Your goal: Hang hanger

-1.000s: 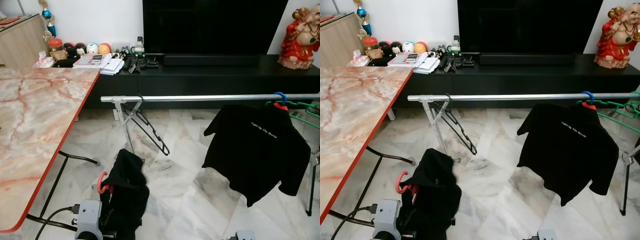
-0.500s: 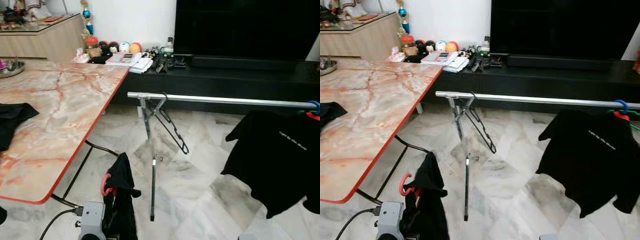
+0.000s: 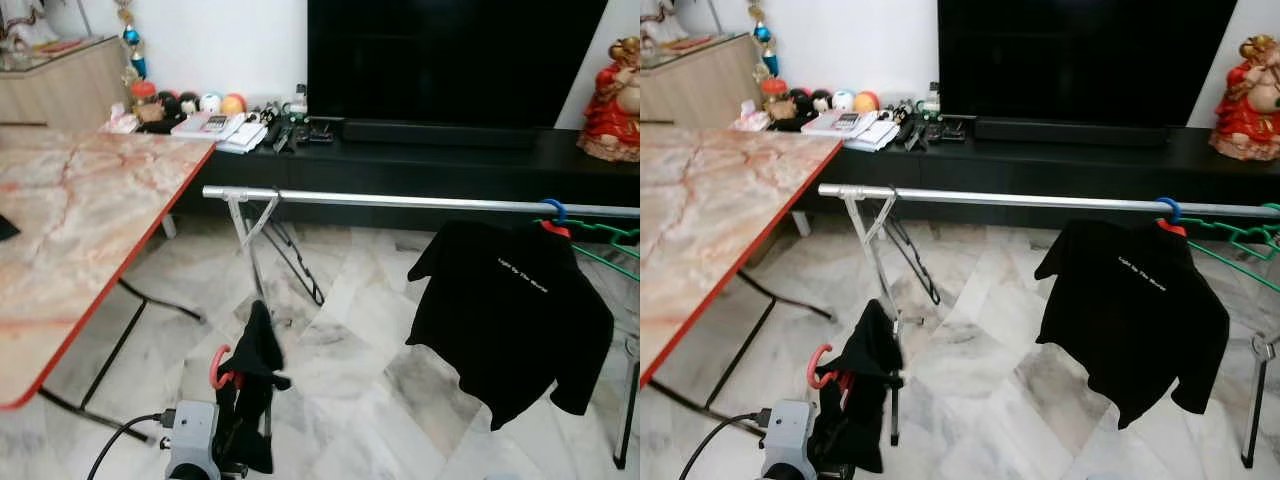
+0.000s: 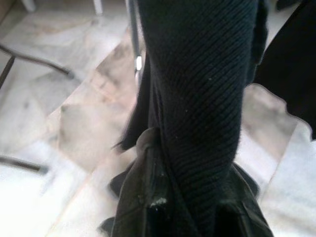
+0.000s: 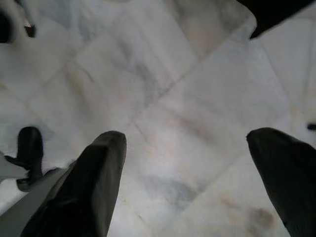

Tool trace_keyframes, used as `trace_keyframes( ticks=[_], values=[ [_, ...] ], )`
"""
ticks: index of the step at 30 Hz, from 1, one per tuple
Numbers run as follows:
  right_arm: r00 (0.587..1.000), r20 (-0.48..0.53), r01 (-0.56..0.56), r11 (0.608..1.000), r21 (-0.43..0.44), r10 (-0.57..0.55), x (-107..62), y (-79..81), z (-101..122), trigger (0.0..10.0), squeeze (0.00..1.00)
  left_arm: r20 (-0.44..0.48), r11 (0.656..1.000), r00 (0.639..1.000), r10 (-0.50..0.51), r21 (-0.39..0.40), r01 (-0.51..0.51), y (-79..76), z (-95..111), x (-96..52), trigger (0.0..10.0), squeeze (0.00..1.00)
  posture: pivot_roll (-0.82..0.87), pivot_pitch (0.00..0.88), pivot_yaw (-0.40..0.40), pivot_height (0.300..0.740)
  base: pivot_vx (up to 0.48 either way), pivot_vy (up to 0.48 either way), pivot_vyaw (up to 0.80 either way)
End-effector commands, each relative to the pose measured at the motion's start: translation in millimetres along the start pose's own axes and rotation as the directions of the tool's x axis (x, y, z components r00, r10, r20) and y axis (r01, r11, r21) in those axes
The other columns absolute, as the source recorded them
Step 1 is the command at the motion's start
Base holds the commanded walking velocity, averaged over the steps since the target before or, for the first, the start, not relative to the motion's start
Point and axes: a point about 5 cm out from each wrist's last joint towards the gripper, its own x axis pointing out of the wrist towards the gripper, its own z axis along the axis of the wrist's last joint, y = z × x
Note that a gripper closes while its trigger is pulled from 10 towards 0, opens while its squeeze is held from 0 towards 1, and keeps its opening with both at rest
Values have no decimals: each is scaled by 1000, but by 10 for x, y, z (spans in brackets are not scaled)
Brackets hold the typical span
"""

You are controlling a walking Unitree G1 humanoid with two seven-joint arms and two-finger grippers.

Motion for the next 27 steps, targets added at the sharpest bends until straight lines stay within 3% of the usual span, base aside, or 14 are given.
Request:
trace_keyframes(
  ticks=[1,20,27],
  values=[
    [1000,-16,10,1000,6,-10,-15,-39,-52,10000,0,40,1000,999,-10,9,10,-24,85,28,10000,0,128,22,-22,740,0,-480,0],
    [1000,-20,2,1000,-13,-2,-17,-28,-69,10000,0,28,999,999,-17,27,17,-54,45,22,10000,0,122,11,-19,740,0,-466,0],
    [1000,-18,4,1000,-13,-4,-16,-34,-59,10000,0,33,999,999,38,16,-39,28,46,29,10000,0,122,23,-21,740,0,0,0]
  ],
)
